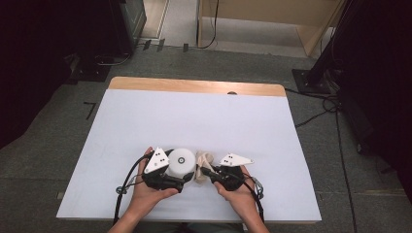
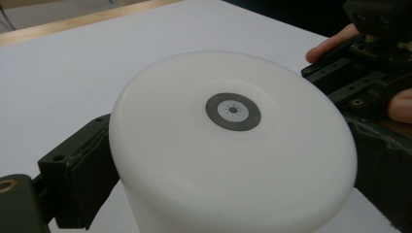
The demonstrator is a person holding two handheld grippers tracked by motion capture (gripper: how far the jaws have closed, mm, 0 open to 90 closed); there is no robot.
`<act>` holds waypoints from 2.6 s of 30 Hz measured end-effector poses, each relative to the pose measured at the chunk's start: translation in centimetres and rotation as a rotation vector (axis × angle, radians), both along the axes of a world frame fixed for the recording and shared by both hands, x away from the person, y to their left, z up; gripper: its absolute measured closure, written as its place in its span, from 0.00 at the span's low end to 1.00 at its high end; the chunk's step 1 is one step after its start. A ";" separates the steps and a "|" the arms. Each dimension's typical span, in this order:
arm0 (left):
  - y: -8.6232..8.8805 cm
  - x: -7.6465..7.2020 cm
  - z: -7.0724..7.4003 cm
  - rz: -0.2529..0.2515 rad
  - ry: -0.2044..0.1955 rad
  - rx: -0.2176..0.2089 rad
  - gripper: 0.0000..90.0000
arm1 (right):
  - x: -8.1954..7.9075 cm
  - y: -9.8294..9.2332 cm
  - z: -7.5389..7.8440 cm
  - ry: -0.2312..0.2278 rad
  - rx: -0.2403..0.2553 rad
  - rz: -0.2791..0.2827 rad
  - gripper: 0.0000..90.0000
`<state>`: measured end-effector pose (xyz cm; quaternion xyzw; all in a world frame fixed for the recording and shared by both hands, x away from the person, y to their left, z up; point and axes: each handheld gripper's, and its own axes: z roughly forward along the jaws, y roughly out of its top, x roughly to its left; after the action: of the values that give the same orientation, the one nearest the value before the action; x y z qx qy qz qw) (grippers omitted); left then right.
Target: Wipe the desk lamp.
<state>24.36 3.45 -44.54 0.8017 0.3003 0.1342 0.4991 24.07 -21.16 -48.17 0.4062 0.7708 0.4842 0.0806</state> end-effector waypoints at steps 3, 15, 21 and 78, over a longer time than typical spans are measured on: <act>0.1 0.0 0.0 0.011 -0.006 0.013 0.07 | 0.0 -0.1 0.0 -0.005 0.000 -0.003 0.89; 0.9 0.9 0.6 -0.183 -0.026 0.070 0.09 | 0.2 -0.7 0.0 -0.008 -0.002 -0.025 0.89; 1.5 1.3 0.5 -0.276 -0.025 0.047 0.09 | 0.3 -0.8 -0.1 -0.009 -0.003 -0.028 0.89; 1.3 0.4 0.0 -0.206 -0.020 0.006 0.08 | -1.7 0.4 4.2 -0.165 0.090 0.067 0.89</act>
<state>24.77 4.71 -44.51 0.8285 0.2110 0.0911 0.5107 22.35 -20.80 -43.93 0.3419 0.7522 0.5526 0.1093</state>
